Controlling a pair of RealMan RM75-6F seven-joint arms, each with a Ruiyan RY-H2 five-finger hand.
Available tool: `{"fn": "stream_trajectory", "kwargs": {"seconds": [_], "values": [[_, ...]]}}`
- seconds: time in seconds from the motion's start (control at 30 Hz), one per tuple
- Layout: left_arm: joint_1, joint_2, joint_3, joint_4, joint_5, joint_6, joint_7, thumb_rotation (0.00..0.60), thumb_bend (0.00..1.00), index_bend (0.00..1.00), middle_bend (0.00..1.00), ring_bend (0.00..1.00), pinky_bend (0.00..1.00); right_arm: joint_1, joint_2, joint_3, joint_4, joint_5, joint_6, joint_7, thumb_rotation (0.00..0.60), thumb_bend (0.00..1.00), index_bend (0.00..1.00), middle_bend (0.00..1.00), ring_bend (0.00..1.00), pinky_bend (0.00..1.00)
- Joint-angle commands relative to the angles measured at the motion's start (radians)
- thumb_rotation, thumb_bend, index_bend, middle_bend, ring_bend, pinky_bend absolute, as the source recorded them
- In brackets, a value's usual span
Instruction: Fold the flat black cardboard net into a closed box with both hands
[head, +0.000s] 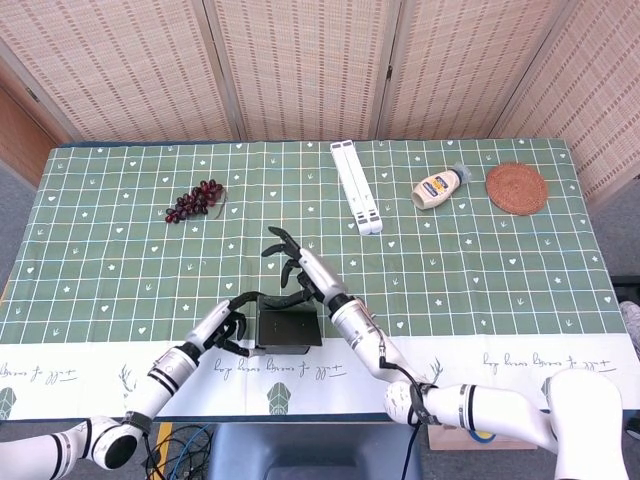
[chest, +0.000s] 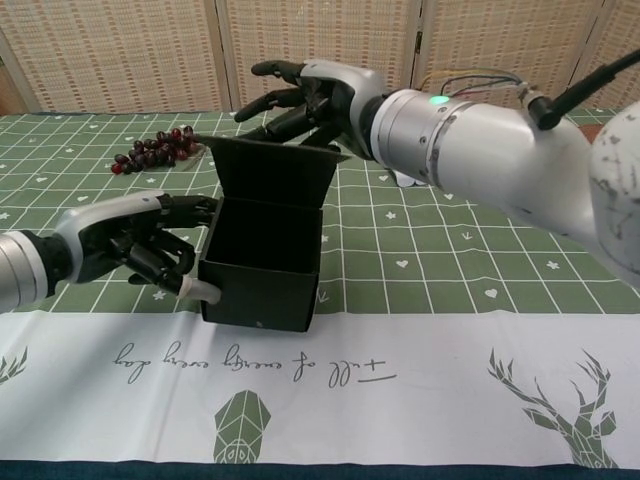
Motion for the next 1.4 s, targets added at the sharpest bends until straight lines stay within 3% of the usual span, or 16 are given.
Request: {"fn": "stream_trajectory", "kwargs": {"seconds": [0.03, 0.37, 0.53, 0.7, 0.87, 1.03, 1.4], "values": [[0.008, -0.035, -0.019, 0.014, -0.052, 0.019, 0.065, 0.600, 0.08, 0.32, 0.29, 0.69, 0.91, 0.036, 0.045, -0.036, -0.024, 0.037, -0.027, -0.087, 0.600, 0.00, 0.00, 0.28, 0.60, 0.98], [0.015, -0.103, -0.065, 0.057, -0.145, 0.042, 0.170, 0.600, 0.08, 0.31, 0.29, 0.69, 0.91, 0.121, 0.103, -0.094, -0.041, 0.097, -0.032, -0.252, 0.600, 0.00, 0.02, 0.29, 0.60, 0.98], [0.024, -0.129, -0.092, 0.059, -0.212, 0.052, 0.217, 0.600, 0.08, 0.29, 0.29, 0.69, 0.91, 0.161, 0.078, -0.128, -0.019, 0.066, 0.045, -0.361, 0.600, 0.00, 0.07, 0.30, 0.60, 0.98], [0.034, -0.149, -0.112, 0.066, -0.246, 0.081, 0.262, 0.600, 0.08, 0.21, 0.22, 0.69, 0.91, 0.187, 0.059, -0.144, -0.011, 0.068, 0.078, -0.425, 0.600, 0.00, 0.07, 0.31, 0.60, 0.98], [0.039, -0.093, -0.105, 0.030, -0.234, 0.022, 0.250, 0.600, 0.08, 0.01, 0.09, 0.68, 0.91, 0.211, 0.039, -0.180, 0.020, 0.063, 0.108, -0.514, 0.600, 0.00, 0.07, 0.31, 0.60, 0.98], [0.039, -0.052, -0.094, 0.026, -0.197, -0.021, 0.227, 0.600, 0.08, 0.00, 0.05, 0.68, 0.90, 0.220, 0.018, -0.200, 0.040, 0.053, 0.130, -0.562, 0.600, 0.00, 0.07, 0.30, 0.60, 0.98], [0.076, 0.052, -0.081, -0.019, -0.144, 0.050, 0.302, 0.600, 0.08, 0.00, 0.02, 0.67, 0.90, 0.219, -0.028, -0.246, 0.064, 0.015, 0.182, -0.652, 0.600, 0.00, 0.08, 0.30, 0.60, 0.98]]}}
